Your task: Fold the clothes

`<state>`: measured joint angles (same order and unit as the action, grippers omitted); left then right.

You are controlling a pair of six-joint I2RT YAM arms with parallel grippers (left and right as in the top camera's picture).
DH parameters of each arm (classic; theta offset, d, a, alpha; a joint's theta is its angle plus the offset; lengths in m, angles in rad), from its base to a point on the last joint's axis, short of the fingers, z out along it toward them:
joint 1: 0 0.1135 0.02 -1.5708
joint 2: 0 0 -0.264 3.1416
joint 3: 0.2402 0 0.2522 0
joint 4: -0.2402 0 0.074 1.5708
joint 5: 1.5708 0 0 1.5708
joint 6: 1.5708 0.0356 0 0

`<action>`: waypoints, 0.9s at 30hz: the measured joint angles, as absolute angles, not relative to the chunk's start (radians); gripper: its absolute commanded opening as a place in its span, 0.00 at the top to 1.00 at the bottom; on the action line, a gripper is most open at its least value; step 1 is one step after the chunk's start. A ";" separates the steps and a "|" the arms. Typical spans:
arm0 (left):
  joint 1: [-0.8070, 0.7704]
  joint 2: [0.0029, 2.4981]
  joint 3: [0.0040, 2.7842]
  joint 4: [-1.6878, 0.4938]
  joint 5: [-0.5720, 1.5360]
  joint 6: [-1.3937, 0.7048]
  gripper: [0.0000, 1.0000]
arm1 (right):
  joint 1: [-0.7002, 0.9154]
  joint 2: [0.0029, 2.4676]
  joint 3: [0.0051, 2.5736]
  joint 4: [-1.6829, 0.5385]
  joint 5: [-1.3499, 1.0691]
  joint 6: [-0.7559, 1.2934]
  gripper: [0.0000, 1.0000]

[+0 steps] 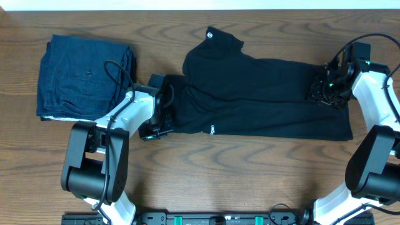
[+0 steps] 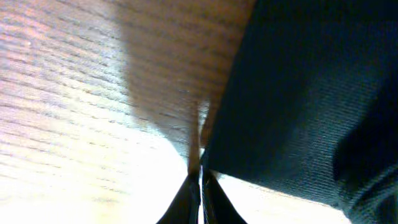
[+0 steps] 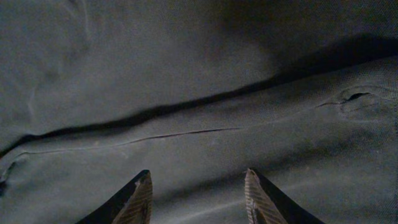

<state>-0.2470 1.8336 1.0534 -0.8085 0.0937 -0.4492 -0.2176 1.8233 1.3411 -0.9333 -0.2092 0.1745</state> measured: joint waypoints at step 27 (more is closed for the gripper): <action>-0.247 1.716 1.012 -0.596 0.110 -0.522 0.94 | -0.218 1.824 1.341 -0.931 -0.209 0.174 0.52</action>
